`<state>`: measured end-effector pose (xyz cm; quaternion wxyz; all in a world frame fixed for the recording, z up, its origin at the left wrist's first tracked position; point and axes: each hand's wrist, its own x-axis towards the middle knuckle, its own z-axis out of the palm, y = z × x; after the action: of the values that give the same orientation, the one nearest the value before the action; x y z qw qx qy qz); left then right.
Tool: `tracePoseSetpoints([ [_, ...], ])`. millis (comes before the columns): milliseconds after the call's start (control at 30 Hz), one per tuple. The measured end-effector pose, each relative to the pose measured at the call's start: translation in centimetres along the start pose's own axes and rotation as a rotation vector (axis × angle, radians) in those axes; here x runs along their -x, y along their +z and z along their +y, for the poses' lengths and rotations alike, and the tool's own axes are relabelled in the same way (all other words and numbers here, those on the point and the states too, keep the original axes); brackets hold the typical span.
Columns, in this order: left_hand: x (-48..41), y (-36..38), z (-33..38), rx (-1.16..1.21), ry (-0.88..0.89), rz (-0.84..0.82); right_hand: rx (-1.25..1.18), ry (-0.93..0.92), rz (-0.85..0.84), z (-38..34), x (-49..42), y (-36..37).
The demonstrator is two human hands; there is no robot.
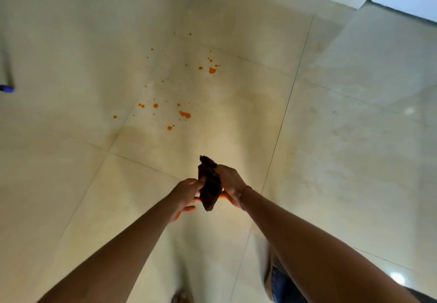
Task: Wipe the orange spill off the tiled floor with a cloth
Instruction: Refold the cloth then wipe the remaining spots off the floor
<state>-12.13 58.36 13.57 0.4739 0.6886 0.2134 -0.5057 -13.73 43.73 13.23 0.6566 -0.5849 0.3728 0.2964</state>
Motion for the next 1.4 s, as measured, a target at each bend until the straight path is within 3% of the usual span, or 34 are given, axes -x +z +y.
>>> tracePoseSetpoints([
  [167,16.1,-1.3,7.8,0.185,0.097,0.046,-0.048,-0.012,-0.02,-10.5,14.8,0.1],
  [333,32.2,-2.8,16.4,0.265,0.237,0.114,0.099,-0.159,-0.023,-20.2,30.2,0.3],
  [433,42.3,-3.7,19.9,0.278,0.286,0.024,0.082,-0.242,0.027,-25.2,39.1,0.6],
  [600,52.8,-4.2,23.6,0.393,0.373,-0.175,-0.014,-0.313,-0.121,-30.6,49.0,-0.6],
  [733,55.6,-3.4,25.9,0.543,0.416,-0.22,0.156,-0.473,-0.064,-34.1,51.7,-1.5],
  [867,56.2,-1.8,29.8,0.625,0.453,-0.187,0.171,-0.67,-0.011,-38.7,52.7,-3.5],
  [1033,54.4,1.0,36.7,0.626,0.644,0.069,0.339,-0.724,-0.046,-45.7,50.5,-8.5],
  [1167,53.3,2.7,42.6,0.748,0.677,0.234,0.595,-0.829,0.183,-50.8,48.3,-11.5],
  [1333,52.9,4.3,49.4,0.888,0.739,0.129,0.72,-0.842,-0.219,-55.1,46.9,-11.7],
  [1400,52.1,3.9,51.7,0.861,0.775,0.128,0.739,-0.924,-0.125,-56.3,45.0,-11.3],
])
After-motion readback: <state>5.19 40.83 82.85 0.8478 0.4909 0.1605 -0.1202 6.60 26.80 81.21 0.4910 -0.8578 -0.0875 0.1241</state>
